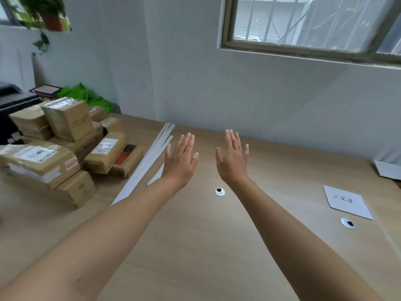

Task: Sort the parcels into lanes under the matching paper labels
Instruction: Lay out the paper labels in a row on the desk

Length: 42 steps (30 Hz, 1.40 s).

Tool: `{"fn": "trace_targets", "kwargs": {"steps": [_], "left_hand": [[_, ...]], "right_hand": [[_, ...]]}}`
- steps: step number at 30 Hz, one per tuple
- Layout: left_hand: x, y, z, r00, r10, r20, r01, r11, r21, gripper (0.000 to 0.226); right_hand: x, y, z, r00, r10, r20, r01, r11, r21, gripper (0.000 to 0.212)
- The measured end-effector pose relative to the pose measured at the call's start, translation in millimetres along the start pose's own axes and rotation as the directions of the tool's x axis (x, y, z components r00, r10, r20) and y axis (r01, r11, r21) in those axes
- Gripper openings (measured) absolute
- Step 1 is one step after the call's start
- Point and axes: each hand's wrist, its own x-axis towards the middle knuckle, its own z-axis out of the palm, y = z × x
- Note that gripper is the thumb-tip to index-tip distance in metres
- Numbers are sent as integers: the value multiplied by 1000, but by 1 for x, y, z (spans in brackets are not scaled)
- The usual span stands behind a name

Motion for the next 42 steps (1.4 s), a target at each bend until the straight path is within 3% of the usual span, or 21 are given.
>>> {"fn": "trace_targets", "kwargs": {"steps": [4,16,25,31,33,36,42], "left_hand": [[13,-18,-6,998,-11,-68,14,999,52,58],[33,-100,25,993,-106,41,100,986,134,58],[88,-198,82,969,-192,158,189,981,32,55],[112,-270,131,925,-217,311,228,974,0,52],[117,-288,147,878,-274,392,313,949,-38,45],[122,-309,172,783,-321,533,452,882,-132,42],[127,-338,220,743,-397,539,495,868,-44,29]], "right_hand": [[16,-8,13,999,-36,26,36,999,2,61],[35,-4,105,976,51,211,-63,997,48,62],[76,-8,201,912,230,338,-287,949,129,63],[93,-14,277,827,361,430,-440,893,95,59],[95,-10,302,742,434,510,-548,832,89,50],[97,-4,338,593,558,581,-714,698,59,18],[102,14,391,493,650,578,-803,596,15,9]]}}
